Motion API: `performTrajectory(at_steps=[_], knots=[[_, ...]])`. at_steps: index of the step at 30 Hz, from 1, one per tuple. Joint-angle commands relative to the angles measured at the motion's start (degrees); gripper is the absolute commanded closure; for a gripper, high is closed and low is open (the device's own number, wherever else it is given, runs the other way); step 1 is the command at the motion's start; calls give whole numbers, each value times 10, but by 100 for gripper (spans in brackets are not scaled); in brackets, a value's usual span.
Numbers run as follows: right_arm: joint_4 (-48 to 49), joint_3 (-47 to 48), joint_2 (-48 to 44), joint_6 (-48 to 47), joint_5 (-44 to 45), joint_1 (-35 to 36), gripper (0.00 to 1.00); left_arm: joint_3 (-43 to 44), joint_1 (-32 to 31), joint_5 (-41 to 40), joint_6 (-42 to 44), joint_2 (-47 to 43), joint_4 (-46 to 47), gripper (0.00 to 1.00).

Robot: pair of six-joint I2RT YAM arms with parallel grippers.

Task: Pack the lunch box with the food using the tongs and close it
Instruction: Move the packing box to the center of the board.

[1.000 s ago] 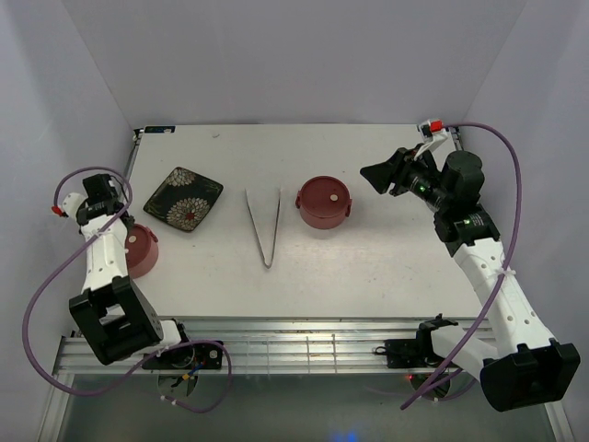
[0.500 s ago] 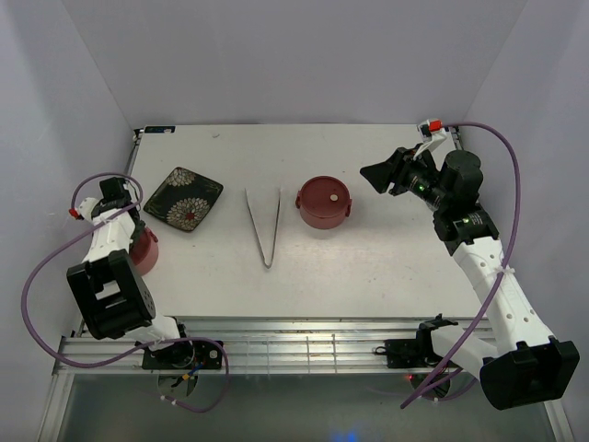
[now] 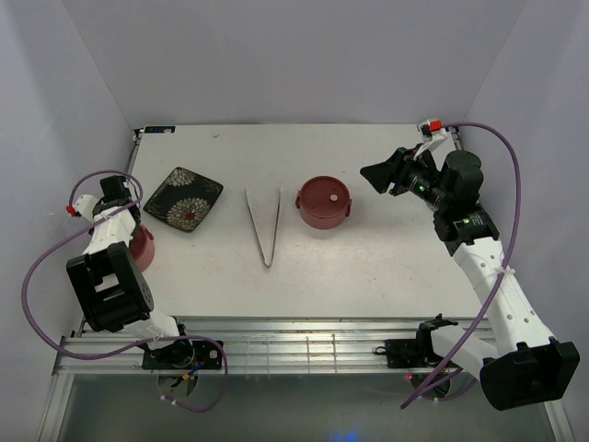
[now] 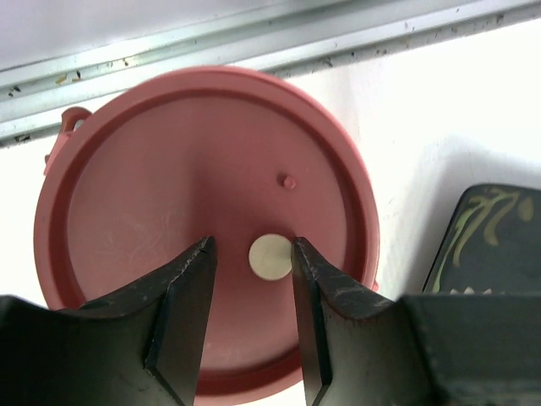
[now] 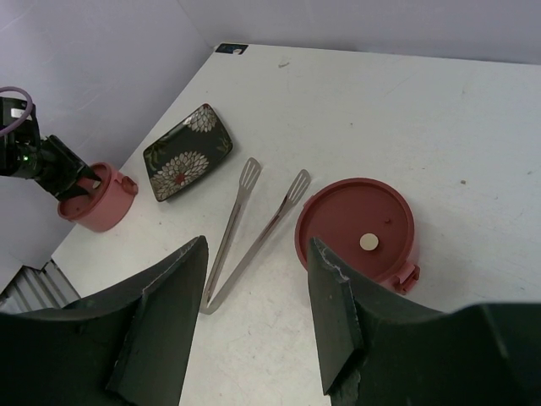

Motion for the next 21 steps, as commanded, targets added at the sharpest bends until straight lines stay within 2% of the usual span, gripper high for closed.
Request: performTrajectory(at_steps=[1, 5, 10, 15, 21], knots=[[13, 8, -19, -6, -3, -3, 43, -32, 10, 42, -7, 48, -29, 48], [13, 10, -29, -7, 1, -3, 43, -12, 3, 29, 5, 25, -54, 48], [13, 16, -28, -2, -6, -3, 43, -36, -19, 39, -17, -6, -65, 48], [13, 16, -30, -1, -7, -3, 43, -56, -62, 4, -34, -11, -87, 48], [13, 16, -35, -2, -8, -3, 43, -56, -85, -9, -51, -33, -116, 49]])
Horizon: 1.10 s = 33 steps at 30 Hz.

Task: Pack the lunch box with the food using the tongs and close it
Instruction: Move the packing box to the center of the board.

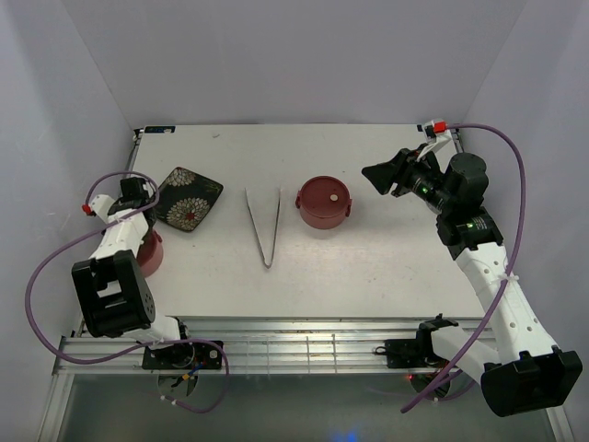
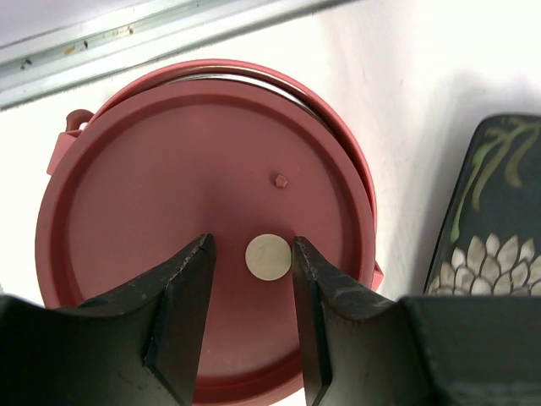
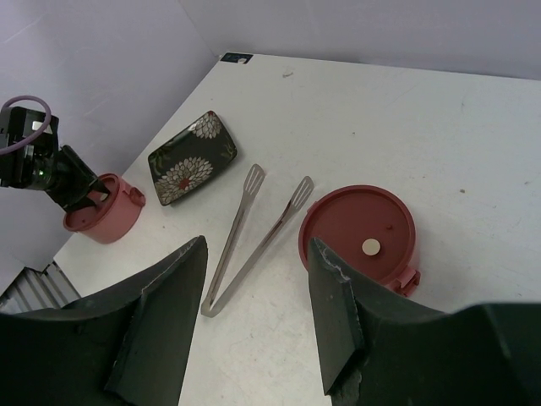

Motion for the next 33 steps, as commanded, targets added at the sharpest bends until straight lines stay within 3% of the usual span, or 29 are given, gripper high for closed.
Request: performTrajectory(at_steps=[1, 5, 13, 17, 23, 28, 33], knots=[[16, 16, -14, -2, -7, -3, 43, -26, -20, 35, -26, -14, -91, 49], [16, 15, -14, -4, -11, -3, 43, -32, -74, 15, -68, -37, -123, 49], [16, 11, -13, -4, -15, -3, 43, -50, -123, 25, -106, -54, -151, 49], [16, 10, -12, -3, -15, -3, 43, -27, -166, 25, -116, -80, -174, 50], [16, 10, -8, -1, -20, -3, 43, 16, -178, 22, -113, -130, -209, 49], [16, 4, -13, 0, -21, -3, 43, 50, -178, 18, -78, -154, -198, 45], [16, 1, -19, -5, -21, -3, 43, 76, -171, 1, 57, -164, -120, 39]])
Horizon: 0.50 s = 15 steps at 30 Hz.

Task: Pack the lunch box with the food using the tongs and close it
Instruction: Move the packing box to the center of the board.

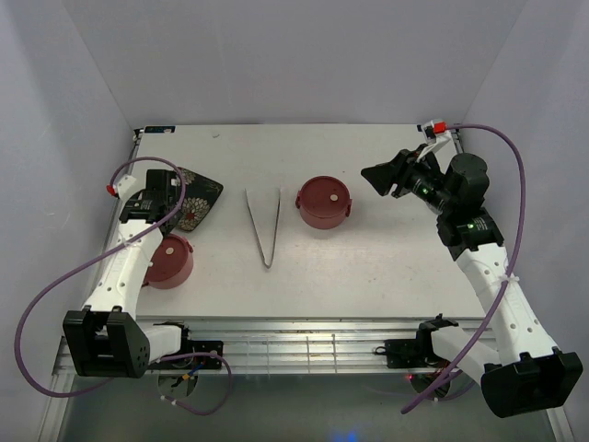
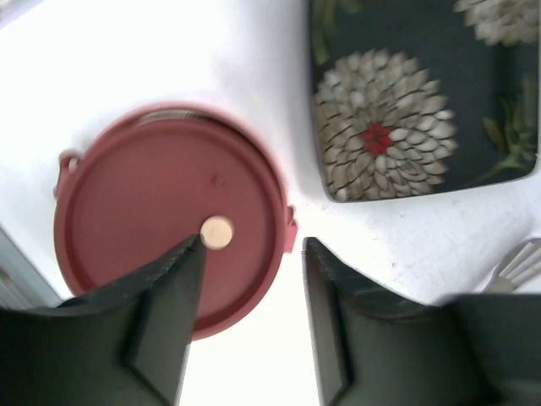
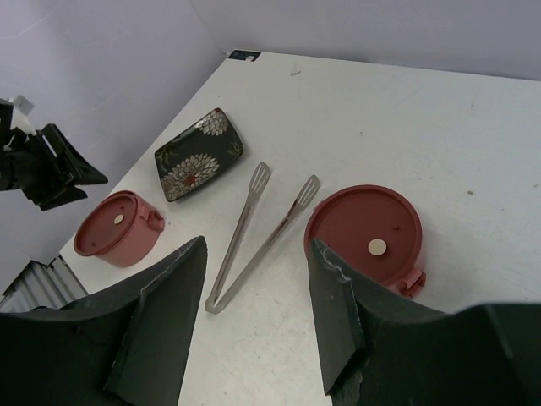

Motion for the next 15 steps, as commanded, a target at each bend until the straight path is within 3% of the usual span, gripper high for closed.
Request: performTrajectory(at_steps=[1, 4, 6, 10, 15], knots=[[16, -1, -18, -6, -10, -3, 43, 31, 13, -18, 114, -14, 61, 34], [16, -4, -25, -7, -9, -3, 42, 20, 62, 25, 201, -20, 114, 26], [16, -2, -25, -8, -16, -3, 42, 11, 116, 103, 250, -15, 146, 24], [16, -3, -31, -9, -19, -3, 42, 10, 229, 222, 296, 10, 169, 25], [16, -2, -39, -11, -18, -3, 42, 15, 280, 318, 322, 57, 167, 24]])
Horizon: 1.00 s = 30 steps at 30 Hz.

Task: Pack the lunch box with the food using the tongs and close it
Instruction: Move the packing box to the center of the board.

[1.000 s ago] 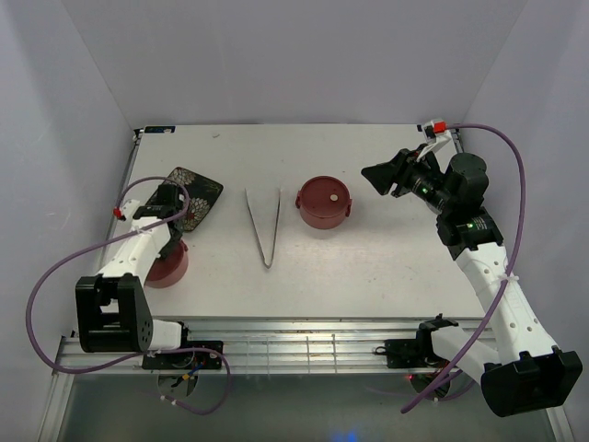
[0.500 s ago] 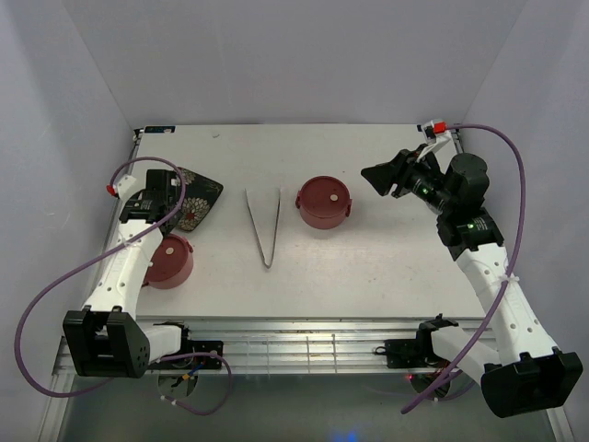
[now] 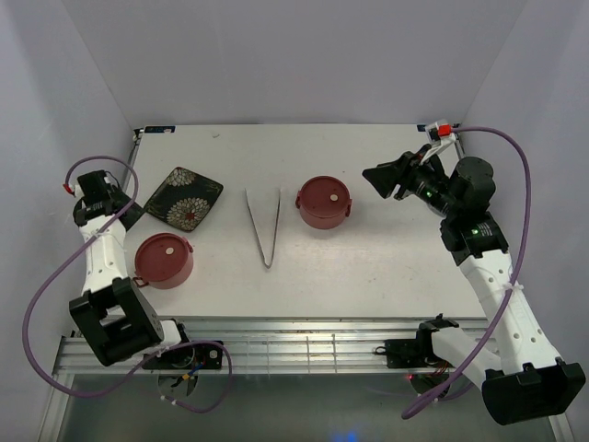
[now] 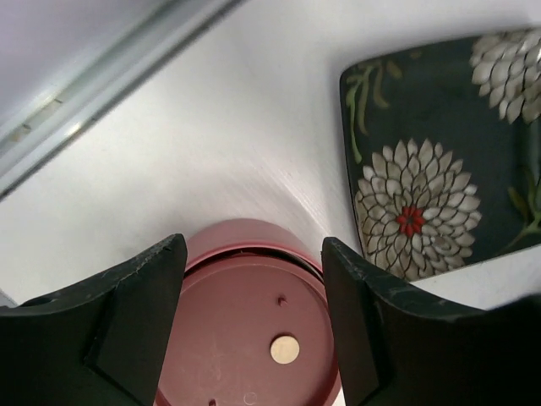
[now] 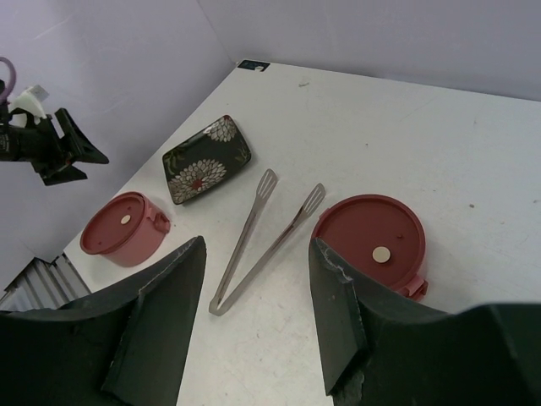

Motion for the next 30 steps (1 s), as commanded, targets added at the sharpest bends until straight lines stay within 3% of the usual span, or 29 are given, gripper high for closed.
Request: performTrajectory(at_steps=[1, 5, 10, 16, 24, 30], knots=[[16, -1, -15, -10, -9, -3, 42, 1, 16, 108, 50, 22, 18, 24], [0, -1, -16, -12, -6, -3, 42, -9, 17, 128, 72, 39, 12, 23], [0, -1, -14, -13, -9, -3, 42, -47, 35, 86, 67, 41, 16, 21], [-5, 2, -18, -15, -11, -3, 42, -86, 77, 150, 48, 42, 39, 22], [-9, 3, -24, -17, -5, -3, 42, -136, 77, 218, 1, 21, 48, 33], [-9, 6, -22, -15, -9, -3, 42, -183, 74, 206, -31, -40, 40, 37]])
